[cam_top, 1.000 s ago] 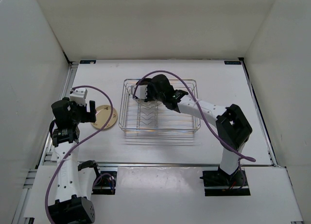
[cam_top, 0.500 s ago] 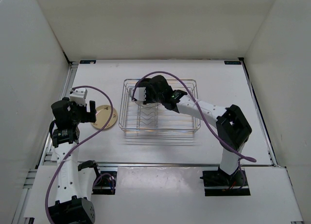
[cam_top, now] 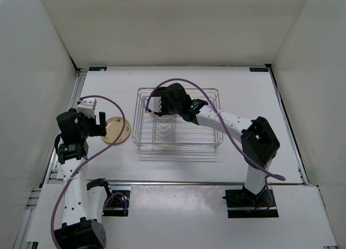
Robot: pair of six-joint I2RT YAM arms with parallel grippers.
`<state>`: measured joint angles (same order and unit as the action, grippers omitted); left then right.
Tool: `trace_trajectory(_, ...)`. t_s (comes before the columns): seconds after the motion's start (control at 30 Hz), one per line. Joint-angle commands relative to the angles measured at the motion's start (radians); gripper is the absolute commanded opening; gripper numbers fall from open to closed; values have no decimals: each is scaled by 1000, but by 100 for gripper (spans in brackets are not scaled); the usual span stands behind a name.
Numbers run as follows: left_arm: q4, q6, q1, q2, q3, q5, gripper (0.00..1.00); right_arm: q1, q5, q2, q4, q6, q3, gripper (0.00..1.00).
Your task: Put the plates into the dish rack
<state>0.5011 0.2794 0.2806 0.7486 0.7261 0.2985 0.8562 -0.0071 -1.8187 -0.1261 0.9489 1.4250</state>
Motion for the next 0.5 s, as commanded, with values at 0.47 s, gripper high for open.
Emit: trace_trajectory(0.47,-3,12,15,47,-14,19,96,4,369,137,255,328,71,76)
